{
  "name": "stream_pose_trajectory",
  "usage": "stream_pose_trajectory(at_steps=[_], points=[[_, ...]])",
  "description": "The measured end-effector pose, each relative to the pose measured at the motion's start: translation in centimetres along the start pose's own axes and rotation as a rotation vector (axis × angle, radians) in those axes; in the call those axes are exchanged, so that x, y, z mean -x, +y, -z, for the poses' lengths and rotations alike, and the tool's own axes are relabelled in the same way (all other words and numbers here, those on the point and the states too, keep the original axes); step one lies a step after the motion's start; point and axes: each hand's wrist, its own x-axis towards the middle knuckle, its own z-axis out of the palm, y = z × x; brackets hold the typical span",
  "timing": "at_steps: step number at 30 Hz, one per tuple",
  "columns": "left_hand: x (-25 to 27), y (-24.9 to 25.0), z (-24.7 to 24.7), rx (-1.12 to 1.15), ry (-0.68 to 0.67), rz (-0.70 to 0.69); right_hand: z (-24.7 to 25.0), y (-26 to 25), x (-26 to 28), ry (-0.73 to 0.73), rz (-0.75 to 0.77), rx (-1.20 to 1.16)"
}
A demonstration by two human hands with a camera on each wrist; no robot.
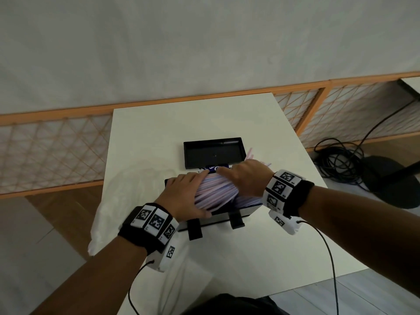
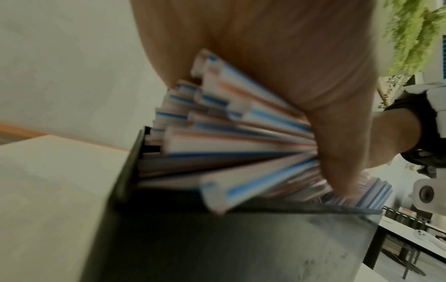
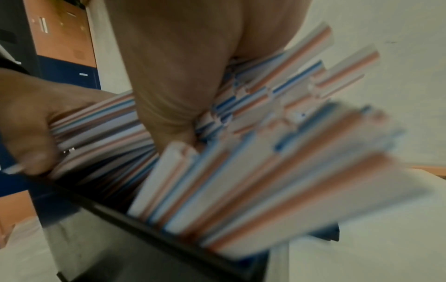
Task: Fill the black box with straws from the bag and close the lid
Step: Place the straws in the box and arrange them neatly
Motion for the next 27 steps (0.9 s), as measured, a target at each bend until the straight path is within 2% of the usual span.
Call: stream_pose_trajectory(at_steps=[3, 5, 10, 13, 17, 20, 27], points=[[0.0, 0.4, 0.3, -0.055, -0.005, 0.011, -0.1, 0.0, 0.2, 0.054, -0.015, 0.006], [-0.1, 0.4, 0.3, -0.046, -0.005, 0.013, 0.0, 0.0, 0.2, 0.032, -0.031, 0.003], [0.0, 0.1, 0.1, 0.181, -0.062, 0.007, 0.2, -0.6, 0.1, -0.005, -0.056, 0.083], [0.0, -0.4, 0.2, 0.261, -0.037, -0.021, -0.3, -0.6, 0.2, -0.012, -0.064, 0.084], [-0.1, -0.9, 0.6, 0.215, 0.043, 0.017, -0.5, -0.5, 0.5, 0.042, -0.129, 0.064], [0.3, -1.9, 0.6, 0.156, 0.105, 0.022, -0.3, -0.6, 0.5, 0.021, -0.148, 0.055], [0.9, -3.0, -1.2, 0.13, 0.07, -0.022, -0.4, -1.2, 0.3, -0.01, -0.161, 0.011]])
